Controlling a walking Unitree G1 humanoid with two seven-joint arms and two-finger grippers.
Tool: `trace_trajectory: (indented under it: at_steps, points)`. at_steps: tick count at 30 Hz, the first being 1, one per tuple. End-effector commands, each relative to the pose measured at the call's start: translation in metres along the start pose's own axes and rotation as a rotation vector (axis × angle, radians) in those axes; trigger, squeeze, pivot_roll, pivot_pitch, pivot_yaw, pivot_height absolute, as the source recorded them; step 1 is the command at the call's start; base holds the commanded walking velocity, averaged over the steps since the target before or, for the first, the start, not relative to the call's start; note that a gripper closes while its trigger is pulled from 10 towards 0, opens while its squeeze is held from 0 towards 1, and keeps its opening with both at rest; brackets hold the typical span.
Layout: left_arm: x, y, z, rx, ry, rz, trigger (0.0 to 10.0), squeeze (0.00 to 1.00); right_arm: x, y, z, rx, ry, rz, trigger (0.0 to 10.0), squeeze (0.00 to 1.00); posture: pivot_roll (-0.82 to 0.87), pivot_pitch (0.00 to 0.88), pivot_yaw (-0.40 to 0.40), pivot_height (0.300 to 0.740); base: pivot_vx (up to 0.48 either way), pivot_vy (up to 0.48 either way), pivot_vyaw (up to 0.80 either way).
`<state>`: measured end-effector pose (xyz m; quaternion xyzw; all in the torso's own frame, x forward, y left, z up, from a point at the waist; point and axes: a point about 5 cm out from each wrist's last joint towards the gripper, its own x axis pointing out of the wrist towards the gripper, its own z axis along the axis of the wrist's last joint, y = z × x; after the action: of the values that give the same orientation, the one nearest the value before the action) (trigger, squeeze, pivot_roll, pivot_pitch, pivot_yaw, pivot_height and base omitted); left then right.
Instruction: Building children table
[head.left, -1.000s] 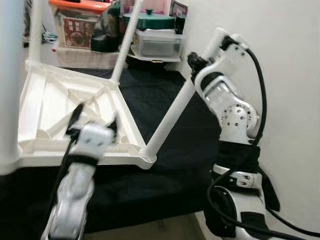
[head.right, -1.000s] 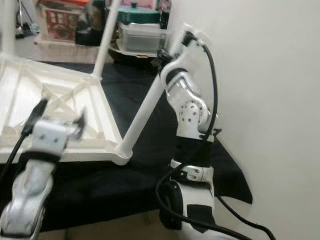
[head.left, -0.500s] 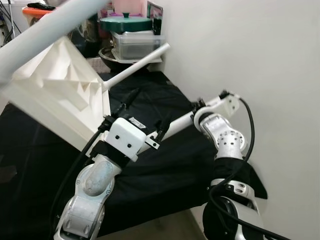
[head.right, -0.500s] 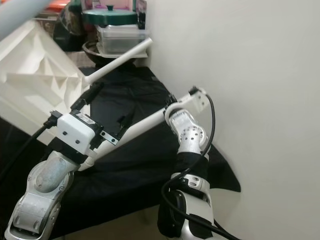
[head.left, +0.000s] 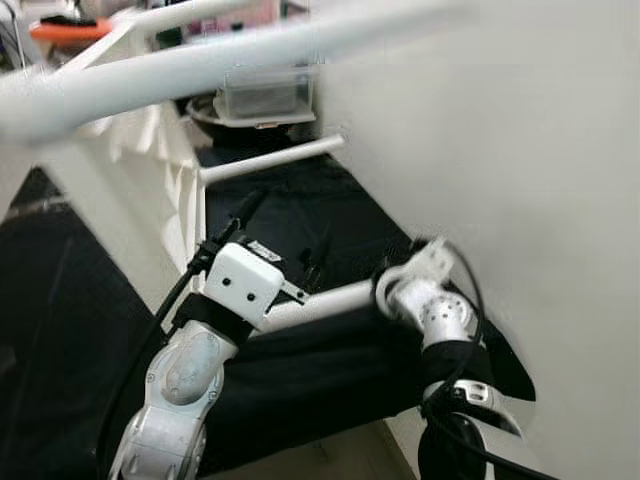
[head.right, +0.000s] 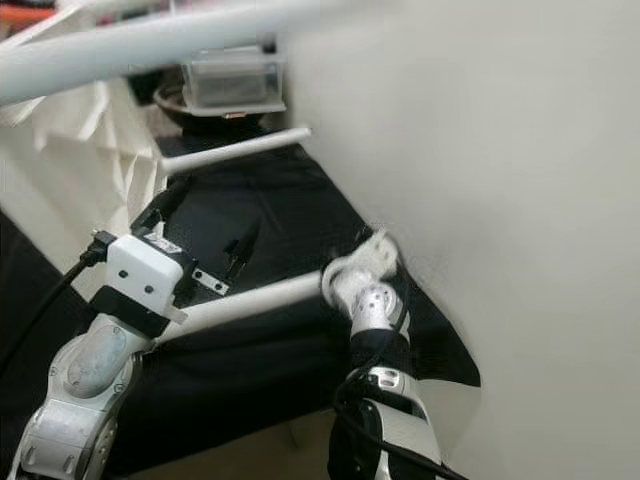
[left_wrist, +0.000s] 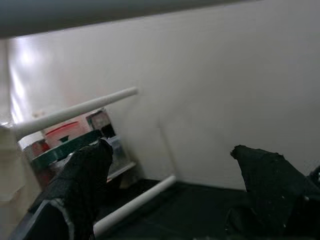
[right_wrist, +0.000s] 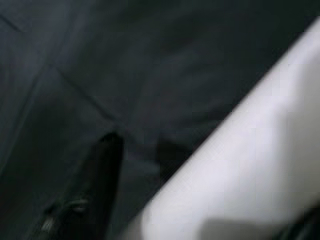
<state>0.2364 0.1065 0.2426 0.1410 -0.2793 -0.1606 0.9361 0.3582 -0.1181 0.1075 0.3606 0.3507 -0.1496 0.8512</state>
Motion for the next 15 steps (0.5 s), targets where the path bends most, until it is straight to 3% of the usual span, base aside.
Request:
trace_trajectory:
  at_steps: [1, 10, 15]
  points:
    - [-0.001, 0.001, -0.001, 0.007, 0.01, -0.009, 10.0, 0.0, 0.009, -0.018, -0.025, -0.003, 0.087, -0.089, 10.0, 1.0, 0.08, 0.0, -0.108, 0.74, 0.0, 0.0, 0.0]
    - [-0.004, 0.001, -0.003, 0.014, 0.034, 0.005, 10.0, 0.0, -0.008, -0.022, 0.005, 0.135, 0.05, -0.09, 10.0, 1.0, 0.06, 0.0, -0.111, 0.74, 0.0, 0.0, 0.0]
    - [-0.004, 0.001, -0.004, 0.013, 0.039, 0.006, 10.0, 0.0, -0.013, -0.023, 0.011, 0.15, 0.047, -0.085, 10.0, 1.0, 0.06, 0.0, -0.109, 0.74, 0.0, 0.0, 0.0]
